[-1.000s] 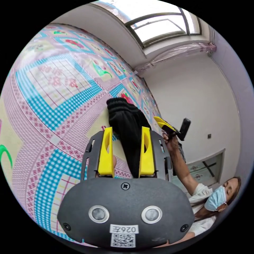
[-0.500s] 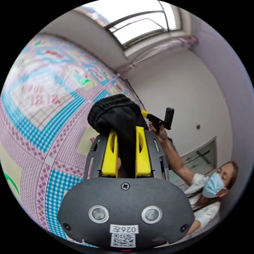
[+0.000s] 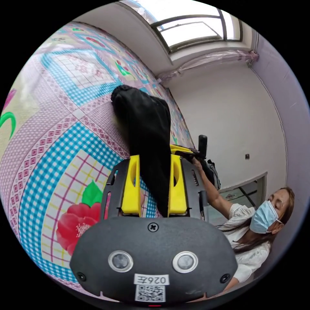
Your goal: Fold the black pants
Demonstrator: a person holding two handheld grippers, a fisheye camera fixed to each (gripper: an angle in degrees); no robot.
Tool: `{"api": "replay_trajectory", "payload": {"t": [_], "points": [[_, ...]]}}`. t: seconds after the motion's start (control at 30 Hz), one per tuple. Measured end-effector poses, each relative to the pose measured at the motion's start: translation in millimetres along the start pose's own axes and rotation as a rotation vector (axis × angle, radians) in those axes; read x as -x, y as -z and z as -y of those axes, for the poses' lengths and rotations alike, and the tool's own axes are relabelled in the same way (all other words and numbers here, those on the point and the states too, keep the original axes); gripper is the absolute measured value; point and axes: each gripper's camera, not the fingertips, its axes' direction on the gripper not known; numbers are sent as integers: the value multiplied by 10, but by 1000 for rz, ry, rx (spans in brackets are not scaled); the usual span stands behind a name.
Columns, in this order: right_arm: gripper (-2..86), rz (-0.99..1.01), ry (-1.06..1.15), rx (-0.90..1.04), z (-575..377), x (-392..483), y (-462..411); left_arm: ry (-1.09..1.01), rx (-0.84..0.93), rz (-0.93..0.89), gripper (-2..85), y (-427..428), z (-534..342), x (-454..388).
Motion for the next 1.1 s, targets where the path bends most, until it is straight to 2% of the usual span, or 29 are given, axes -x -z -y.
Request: {"api": "replay_trajectory", "payload": {"t": [0.03, 0.13, 0.23, 0.3, 0.4, 0.53, 0.63, 0.7, 0.83, 0.93, 1.0, 1.1], "points": [[87, -48, 6, 18, -11, 46, 16, 15, 26, 3, 127, -104, 45, 36], [81, -149, 10, -53, -217, 303, 392, 36, -82, -94, 101, -120, -94, 47], [44, -186, 35, -160, -772, 706, 1011, -32, -208, -144, 2, 71, -560, -101], [3, -301, 87, -292, -1498, 1189, 1585, -108, -271, -183, -5, 220, -948, -238], [-7, -471, 114, -457, -2561, 1903, 2275, -161, -287, -233, -9, 380, -1605, -423], [-9, -568, 68, -516, -3659, 2670, 2814, -247, -242, -238, -10, 463, -2412, -799], [-8, -531, -53, -471, -4342, 3058, 2951, -283, -142, -219, -10, 300, -2949, -1033], [-6, -465, -129, -367, -4757, 3158, 2839, -254, -39, -257, -9, 87, -3240, -1088], [12, -398, -227, -236, -5276, 3068, 2553, -115, 90, -298, -6, -495, -3948, -1226], [50, -286, -275, -205, -5550, 2882, 2433, -54, 165, -227, 5, -1006, -4345, -1418], [90, -193, -295, -215, -5691, 2661, 2404, -17, 210, -170, 52, -1353, -4501, -1517], [115, -126, -324, -229, -5780, 2334, 2450, 43, 177, -137, 118, -1832, -4644, -1664]]}}
